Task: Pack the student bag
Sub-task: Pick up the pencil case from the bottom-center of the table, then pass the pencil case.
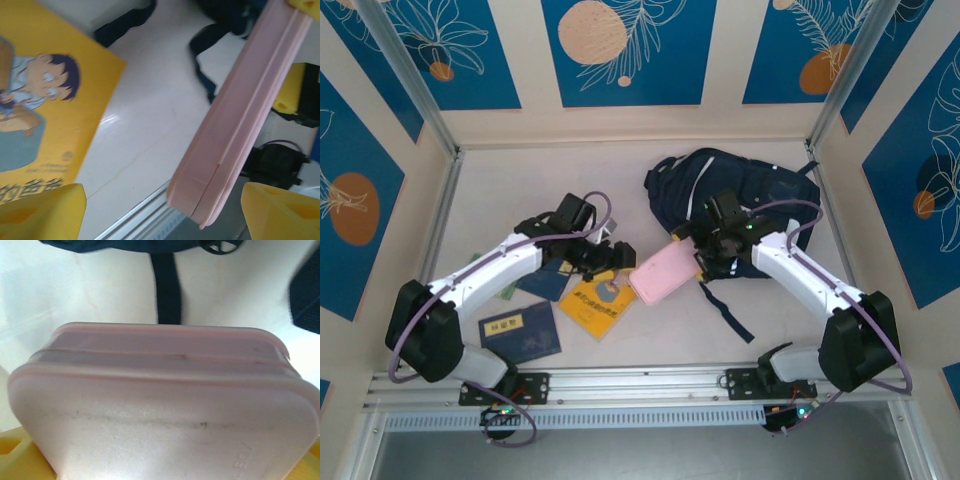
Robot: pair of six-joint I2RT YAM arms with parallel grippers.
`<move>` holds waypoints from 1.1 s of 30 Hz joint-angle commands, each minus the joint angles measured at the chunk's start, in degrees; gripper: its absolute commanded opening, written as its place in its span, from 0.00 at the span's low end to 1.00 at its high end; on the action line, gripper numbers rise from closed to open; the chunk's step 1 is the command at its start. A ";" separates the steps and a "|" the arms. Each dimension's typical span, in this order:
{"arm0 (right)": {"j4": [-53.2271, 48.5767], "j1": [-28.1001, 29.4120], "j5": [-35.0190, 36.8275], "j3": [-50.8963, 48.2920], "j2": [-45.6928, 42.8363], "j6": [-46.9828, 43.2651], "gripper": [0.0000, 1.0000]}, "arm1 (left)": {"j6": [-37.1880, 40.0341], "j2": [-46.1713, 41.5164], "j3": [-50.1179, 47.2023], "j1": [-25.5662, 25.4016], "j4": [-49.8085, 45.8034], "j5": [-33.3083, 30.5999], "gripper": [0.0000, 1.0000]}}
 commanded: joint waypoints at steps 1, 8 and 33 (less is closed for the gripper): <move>-0.74 -0.87 -3.88 3.82 -1.39 4.03 0.76 | -4.85 -2.76 0.45 0.34 7.91 5.27 0.81; 2.89 -1.47 -6.28 4.69 -1.63 9.64 0.76 | -9.19 -4.21 -2.83 -0.66 17.19 7.09 0.80; 0.00 -2.36 -5.59 11.53 -1.09 14.87 0.99 | -11.55 -4.03 -1.83 -3.10 27.35 6.15 0.32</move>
